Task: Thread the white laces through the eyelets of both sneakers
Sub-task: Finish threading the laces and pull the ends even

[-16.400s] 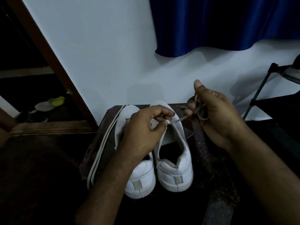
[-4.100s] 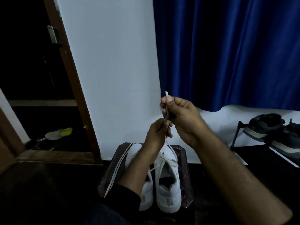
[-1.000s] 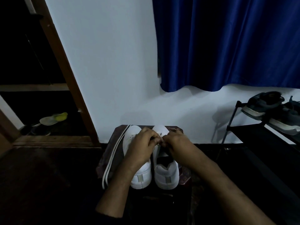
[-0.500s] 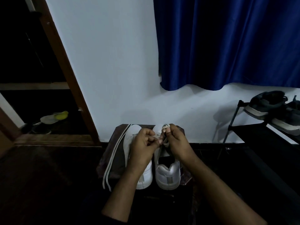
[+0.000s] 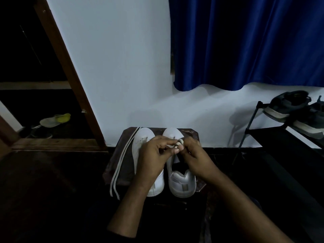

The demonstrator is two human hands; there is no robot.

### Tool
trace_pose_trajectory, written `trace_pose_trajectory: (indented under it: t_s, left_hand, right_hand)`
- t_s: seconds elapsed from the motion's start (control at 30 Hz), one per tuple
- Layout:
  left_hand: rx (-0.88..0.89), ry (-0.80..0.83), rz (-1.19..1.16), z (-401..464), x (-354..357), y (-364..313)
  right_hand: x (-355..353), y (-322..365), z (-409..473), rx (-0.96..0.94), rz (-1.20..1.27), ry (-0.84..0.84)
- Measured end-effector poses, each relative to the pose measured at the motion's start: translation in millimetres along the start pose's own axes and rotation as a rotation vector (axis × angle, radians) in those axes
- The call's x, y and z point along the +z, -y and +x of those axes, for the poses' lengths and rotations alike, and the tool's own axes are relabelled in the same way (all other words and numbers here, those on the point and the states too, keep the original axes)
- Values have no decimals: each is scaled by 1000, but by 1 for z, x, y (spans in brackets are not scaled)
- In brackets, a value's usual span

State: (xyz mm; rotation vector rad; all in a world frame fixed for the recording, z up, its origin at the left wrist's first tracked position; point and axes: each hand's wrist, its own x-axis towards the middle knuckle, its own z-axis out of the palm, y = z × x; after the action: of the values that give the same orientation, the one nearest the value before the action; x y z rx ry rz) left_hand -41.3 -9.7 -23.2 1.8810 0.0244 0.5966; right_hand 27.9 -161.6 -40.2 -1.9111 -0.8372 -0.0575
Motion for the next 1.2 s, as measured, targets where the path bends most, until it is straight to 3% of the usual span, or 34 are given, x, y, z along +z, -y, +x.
trace_pose_trajectory:
  t_s: [0.2,0.33,0.47,0.63,0.9,0.97,1.1,1.2]
  left_hand:
    - [82,150,301,-12,-9,3]
    - [-19,122,229,-17,-13,-6]
    - [-37,93,169,-12,-15,-15]
    - [-38,82,202,-10,-15,-19]
    - [83,277,534,-17,-2,0]
    - [84,280,567,-15,-4,-2]
    - [80,334,608,-12,-6,-4]
    - [8,157,519,-15,-1,-3]
  right_hand:
    - [-17,1,-18,81,-80,75]
    - [-18,10,-13,47,-99,54]
    - [-19,23,3,66,84,-1]
    - [-29,31,3,-7,-84,34]
    - [-38,22,-14,0,-567,437]
    - [-43,28,-13,10,-556,404]
    - [-48,25,-9,26,-531,170]
    - [-37,16,-8,139,-410,190]
